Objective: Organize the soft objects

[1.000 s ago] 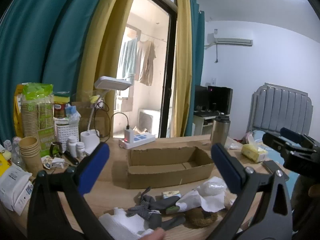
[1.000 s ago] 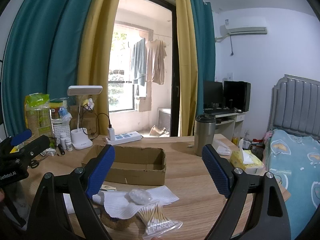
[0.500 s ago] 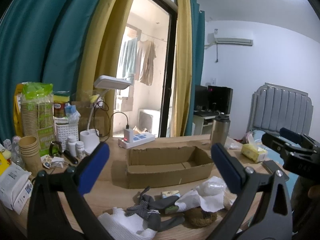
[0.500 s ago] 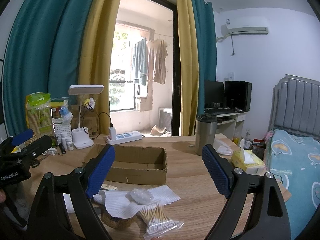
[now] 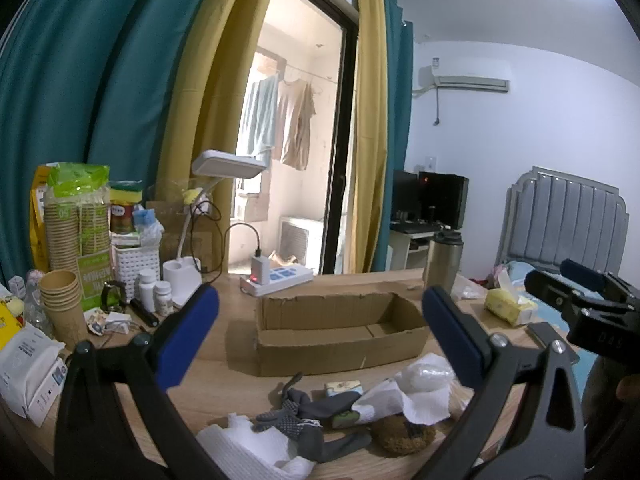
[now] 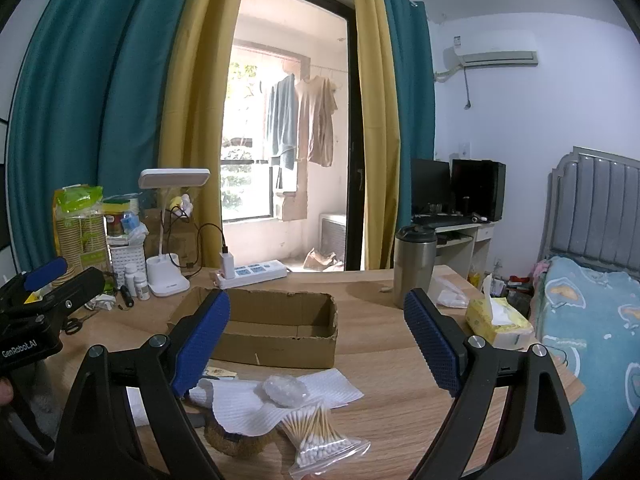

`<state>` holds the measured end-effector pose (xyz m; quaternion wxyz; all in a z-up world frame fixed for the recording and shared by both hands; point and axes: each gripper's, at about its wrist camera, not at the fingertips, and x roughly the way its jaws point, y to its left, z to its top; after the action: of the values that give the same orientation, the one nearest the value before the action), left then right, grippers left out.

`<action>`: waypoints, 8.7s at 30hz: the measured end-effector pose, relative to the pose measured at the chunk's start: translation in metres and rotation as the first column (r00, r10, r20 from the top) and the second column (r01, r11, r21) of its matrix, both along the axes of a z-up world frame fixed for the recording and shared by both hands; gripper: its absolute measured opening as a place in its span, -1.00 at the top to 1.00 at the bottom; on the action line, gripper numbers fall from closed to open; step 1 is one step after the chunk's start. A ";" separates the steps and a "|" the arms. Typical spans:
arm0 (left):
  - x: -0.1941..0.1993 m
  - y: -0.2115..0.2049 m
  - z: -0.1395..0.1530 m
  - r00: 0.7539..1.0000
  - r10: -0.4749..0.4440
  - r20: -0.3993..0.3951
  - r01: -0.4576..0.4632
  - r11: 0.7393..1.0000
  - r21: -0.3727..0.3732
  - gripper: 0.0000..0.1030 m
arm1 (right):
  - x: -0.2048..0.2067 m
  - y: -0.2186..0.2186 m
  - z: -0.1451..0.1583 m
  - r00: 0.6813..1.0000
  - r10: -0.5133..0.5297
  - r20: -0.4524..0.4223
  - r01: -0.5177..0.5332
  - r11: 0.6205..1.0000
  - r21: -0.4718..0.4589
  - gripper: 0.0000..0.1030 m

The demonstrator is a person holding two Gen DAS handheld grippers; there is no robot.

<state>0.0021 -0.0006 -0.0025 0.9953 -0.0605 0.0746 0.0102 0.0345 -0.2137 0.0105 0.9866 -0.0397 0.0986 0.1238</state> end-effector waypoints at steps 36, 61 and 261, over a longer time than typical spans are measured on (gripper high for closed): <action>0.000 0.005 0.005 1.000 0.012 -0.013 -0.012 1.000 0.010 -0.99 | 0.002 0.000 0.000 1.000 0.017 -0.022 -0.017 1.000 0.019 -0.76; 0.029 0.066 -0.075 0.934 0.051 -0.355 -0.028 0.997 0.069 -0.99 | 0.040 -0.014 -0.067 0.981 -0.044 -0.190 0.023 0.994 -0.110 -0.76; 0.221 0.013 -0.076 0.876 -0.207 -0.436 0.141 0.974 -0.178 -0.39 | 0.211 0.025 -0.107 0.929 0.108 -0.354 -0.150 0.984 -0.093 -0.09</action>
<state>0.2229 0.0124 -0.0785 0.9406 -0.1194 0.3096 -0.0711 0.2459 -0.1883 -0.0964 0.9392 -0.0819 0.2757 0.1875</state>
